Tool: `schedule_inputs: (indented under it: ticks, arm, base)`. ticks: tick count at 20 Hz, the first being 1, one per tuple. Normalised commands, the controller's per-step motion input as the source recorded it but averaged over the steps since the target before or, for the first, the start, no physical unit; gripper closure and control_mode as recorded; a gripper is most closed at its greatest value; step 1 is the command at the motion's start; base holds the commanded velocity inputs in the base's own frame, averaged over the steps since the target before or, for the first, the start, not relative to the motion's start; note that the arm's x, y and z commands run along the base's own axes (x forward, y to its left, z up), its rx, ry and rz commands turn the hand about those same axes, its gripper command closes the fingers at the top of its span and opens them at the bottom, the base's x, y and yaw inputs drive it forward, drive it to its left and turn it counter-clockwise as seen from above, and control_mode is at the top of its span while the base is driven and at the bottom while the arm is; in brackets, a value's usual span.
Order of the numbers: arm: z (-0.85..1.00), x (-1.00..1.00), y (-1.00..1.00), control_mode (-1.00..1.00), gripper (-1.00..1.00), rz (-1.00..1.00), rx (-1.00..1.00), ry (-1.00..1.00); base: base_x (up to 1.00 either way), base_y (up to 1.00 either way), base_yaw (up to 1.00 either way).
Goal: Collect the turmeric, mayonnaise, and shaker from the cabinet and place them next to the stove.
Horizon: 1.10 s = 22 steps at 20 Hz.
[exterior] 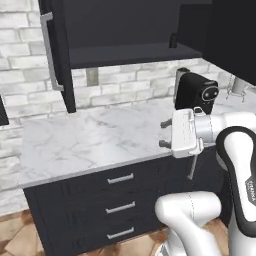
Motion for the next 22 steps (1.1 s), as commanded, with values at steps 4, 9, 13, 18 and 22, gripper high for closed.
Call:
schedule_inputs:
  ticks: [4,9,13,18,22]
  arm:
    - [0.00,0.00,0.00,1.00,-1.00,0.00,0.00,0.00]
    - [0.00,0.00,0.00,1.00,-1.00,0.00,0.00,0.00]
    - [0.00,0.00,0.00,1.00,-1.00,0.00,0.00,0.00]
    - [0.00,0.00,0.00,1.00,-1.00,0.00,0.00,0.00]
    - [0.00,0.00,0.00,1.00,-1.00,0.00,0.00,0.00]
  base:
    - [0.77,-0.46,-0.02]
    - [0.70,-0.39,-0.03]
    - [0.64,-0.13,0.00]
    - [0.70,0.00,0.10]
    - [0.70,0.00,0.15]
